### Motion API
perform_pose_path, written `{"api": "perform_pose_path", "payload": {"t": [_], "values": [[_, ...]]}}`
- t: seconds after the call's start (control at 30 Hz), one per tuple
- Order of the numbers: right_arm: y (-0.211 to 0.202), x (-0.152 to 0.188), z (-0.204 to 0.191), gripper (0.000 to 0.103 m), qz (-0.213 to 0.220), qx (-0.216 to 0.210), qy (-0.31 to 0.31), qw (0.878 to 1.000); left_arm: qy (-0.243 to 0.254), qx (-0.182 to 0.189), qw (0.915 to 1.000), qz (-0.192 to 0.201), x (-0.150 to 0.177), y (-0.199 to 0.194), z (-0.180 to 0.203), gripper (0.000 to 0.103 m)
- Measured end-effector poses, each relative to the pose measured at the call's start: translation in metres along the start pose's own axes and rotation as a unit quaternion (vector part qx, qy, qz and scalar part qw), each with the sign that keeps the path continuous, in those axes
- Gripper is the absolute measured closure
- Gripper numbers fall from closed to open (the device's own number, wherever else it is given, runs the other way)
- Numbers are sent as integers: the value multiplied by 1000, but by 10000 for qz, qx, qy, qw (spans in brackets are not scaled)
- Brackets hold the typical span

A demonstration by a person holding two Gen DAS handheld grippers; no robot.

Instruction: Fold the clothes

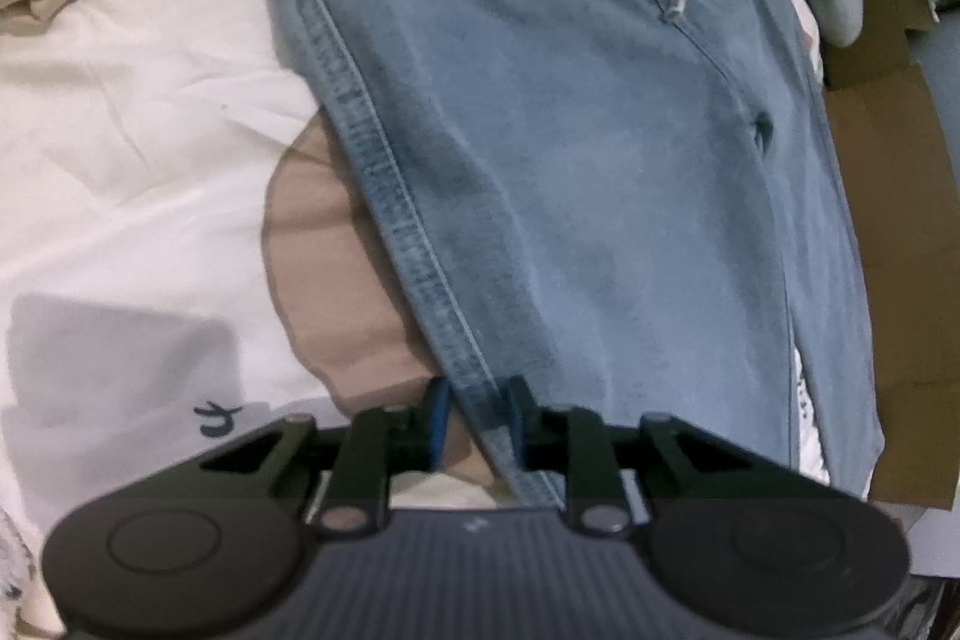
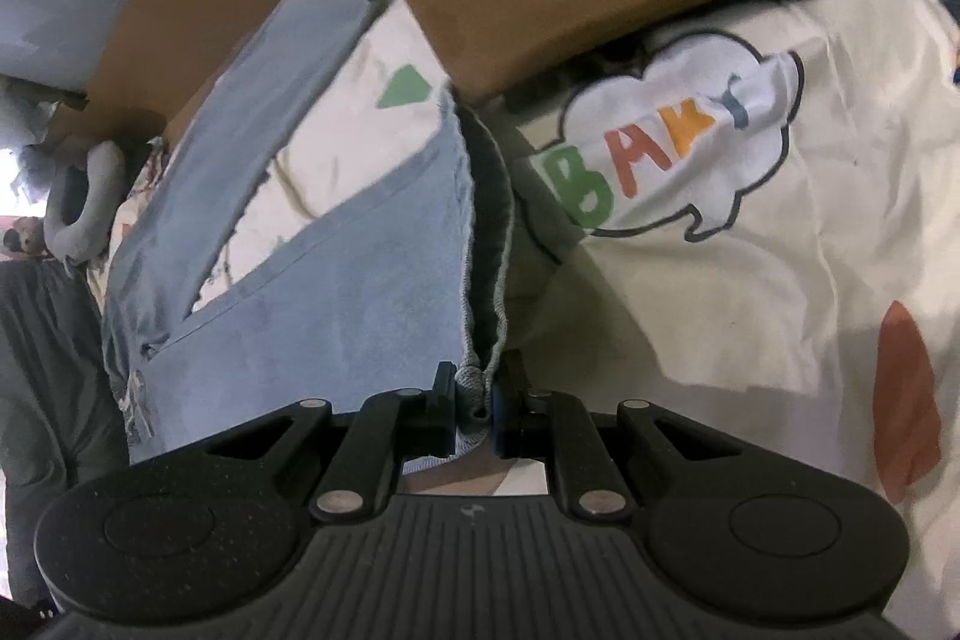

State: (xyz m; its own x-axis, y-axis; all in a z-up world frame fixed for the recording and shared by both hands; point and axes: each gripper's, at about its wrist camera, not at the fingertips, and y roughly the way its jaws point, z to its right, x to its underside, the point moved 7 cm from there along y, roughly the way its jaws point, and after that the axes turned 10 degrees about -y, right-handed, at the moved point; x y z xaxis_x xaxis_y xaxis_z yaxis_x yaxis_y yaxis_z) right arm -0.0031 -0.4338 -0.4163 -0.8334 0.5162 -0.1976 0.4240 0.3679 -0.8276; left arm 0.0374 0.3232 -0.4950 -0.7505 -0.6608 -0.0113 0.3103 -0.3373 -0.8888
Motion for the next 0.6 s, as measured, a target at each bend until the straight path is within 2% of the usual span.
{"api": "perform_pose_path", "payload": {"t": [0.1, 0.4, 0.43, 0.5, 0.6], "values": [[-11, -2, -7, 94, 24, 3, -66, 10000, -156, 105, 9998, 96, -3, -2, -3, 67], [-30, -1, -24, 94, 61, 46, -7, 10000, -679, 473, 9955, 461, -29, -7, -15, 67], [-31, -2, -25, 94, 68, 38, 3, 10000, -792, 502, 9941, 550, -34, -9, -19, 69], [-33, -2, -25, 94, 79, 30, 23, 10000, -932, 503, 9917, 730, -44, -13, -25, 85], [-35, -1, -25, 94, 76, 47, 20, 10000, -1097, 489, 9887, 893, -58, -17, -33, 86]]}}
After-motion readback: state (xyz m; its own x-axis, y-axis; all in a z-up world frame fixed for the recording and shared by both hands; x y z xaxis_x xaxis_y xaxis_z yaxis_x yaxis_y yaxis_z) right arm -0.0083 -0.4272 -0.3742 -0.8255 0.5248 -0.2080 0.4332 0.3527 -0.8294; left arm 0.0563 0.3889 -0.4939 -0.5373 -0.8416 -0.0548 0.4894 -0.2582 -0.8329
